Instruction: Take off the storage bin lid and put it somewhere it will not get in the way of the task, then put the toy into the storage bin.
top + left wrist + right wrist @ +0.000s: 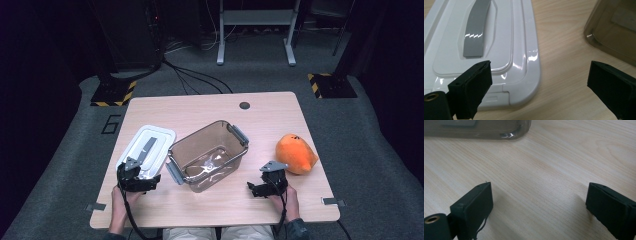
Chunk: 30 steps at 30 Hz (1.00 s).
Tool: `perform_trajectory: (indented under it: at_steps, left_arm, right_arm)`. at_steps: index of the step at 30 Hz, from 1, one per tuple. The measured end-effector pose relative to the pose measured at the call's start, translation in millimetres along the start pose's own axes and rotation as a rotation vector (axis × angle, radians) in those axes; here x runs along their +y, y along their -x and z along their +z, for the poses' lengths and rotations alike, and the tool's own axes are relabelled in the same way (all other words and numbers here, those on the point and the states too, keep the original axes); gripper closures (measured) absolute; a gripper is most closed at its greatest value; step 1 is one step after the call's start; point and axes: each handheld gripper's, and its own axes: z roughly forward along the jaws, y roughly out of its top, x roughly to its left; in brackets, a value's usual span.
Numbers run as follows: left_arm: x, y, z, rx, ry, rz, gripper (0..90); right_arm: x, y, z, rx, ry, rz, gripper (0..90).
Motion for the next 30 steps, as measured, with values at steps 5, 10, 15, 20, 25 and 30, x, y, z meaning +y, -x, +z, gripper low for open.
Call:
perform_trajectory:
  at_steps: [5, 10, 15, 20, 25, 30]
  left_arm:
    - [-9.3, 14.1, -6.7, -0.005, 0.002, 0.049, 4.2]
    - [-18.7, 26.8, -8.6, -0.031, 0.004, 0.066, 0.7]
    - [-29.1, 39.3, -9.4, -0.069, 0.014, 0.081, 0.2]
    - [-34.3, 43.2, -7.4, -0.091, 0.013, 0.086, 0.1]
    - [-38.4, 43.8, -1.5, -0.093, 0.001, 0.076, 0.1]
    - [-43.1, 48.3, 8.1, -0.078, -0.052, 0.111, 0.3]
  right_arm:
    - [0.1, 0.0, 0.1, -0.001, 0.000, 0.000, 6.6]
    - [0.1, 0.0, 0.0, 0.000, 0.000, 0.000, 6.6]
    - [0.0, 0.0, 0.1, 0.000, 0.000, 0.000, 6.6]
    - [0.1, 0.0, 0.1, 0.000, 0.000, 0.000, 6.6]
    - [0.0, 0.0, 0.0, 0.000, 0.000, 0.000, 6.6]
    - [0.1, 0.2, 0.0, 0.000, 0.001, -0.004, 6.8]
